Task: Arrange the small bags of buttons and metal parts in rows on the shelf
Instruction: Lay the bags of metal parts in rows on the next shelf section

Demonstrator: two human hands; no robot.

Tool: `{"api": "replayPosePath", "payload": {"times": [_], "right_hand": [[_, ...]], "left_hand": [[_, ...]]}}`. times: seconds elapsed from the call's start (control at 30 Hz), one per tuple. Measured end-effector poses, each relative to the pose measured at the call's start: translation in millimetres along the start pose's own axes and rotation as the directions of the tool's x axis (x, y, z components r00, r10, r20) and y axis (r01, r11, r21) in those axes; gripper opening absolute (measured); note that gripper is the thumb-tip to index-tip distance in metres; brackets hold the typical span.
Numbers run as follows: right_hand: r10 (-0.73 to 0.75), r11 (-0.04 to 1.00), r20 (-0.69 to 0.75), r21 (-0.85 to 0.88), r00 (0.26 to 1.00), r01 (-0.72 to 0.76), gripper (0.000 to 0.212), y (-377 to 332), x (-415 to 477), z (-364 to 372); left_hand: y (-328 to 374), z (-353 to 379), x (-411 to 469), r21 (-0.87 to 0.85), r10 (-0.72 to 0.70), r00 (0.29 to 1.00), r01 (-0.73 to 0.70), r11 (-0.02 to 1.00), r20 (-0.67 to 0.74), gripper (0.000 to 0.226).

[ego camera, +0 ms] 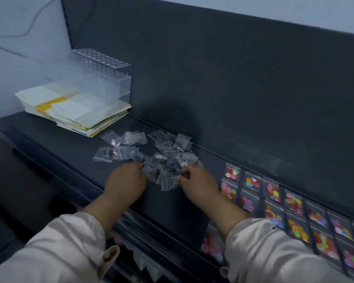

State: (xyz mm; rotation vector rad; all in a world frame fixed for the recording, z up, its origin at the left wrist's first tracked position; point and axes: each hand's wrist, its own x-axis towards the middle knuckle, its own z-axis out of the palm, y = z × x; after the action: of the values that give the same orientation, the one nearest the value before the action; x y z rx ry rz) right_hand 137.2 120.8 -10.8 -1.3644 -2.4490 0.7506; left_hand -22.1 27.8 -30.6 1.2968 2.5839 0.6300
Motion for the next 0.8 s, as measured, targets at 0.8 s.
{"api": "replayPosePath", "payload": {"times": [0.8], "right_hand": [[0.232,0.502,0.288,0.783,0.929,-0.368,0.017,8.7,-24.8,-30.5]], "left_hand": [[49.5,-14.7,-14.3,-0.842,-0.213,0.963,0.248,0.48,0.163,0.013]]}}
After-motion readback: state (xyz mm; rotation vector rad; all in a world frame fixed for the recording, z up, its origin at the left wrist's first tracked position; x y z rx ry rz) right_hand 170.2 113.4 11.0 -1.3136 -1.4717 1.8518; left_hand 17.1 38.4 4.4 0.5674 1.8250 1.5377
